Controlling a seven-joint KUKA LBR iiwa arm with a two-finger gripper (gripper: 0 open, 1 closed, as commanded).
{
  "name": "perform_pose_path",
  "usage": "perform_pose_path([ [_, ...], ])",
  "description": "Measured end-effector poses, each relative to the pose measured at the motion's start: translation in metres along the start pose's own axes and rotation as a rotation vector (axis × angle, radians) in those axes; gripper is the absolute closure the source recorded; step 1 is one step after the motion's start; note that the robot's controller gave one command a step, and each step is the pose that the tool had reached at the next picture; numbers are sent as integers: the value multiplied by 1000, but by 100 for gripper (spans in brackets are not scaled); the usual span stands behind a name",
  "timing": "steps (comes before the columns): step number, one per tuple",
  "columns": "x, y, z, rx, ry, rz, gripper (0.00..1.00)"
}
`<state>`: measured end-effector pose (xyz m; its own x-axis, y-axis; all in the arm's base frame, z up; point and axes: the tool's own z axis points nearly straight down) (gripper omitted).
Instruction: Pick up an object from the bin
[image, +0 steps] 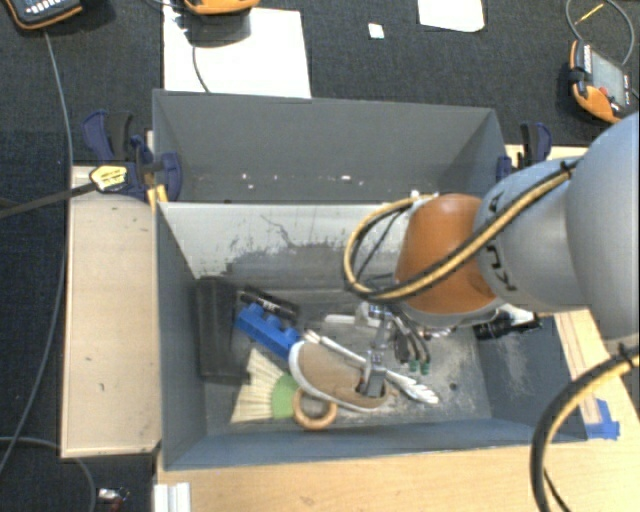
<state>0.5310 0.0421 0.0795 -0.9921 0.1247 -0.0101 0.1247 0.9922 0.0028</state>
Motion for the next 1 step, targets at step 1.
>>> perform_pose_path([
  [1, 46, 50, 8, 0, 0, -1, 0],
])
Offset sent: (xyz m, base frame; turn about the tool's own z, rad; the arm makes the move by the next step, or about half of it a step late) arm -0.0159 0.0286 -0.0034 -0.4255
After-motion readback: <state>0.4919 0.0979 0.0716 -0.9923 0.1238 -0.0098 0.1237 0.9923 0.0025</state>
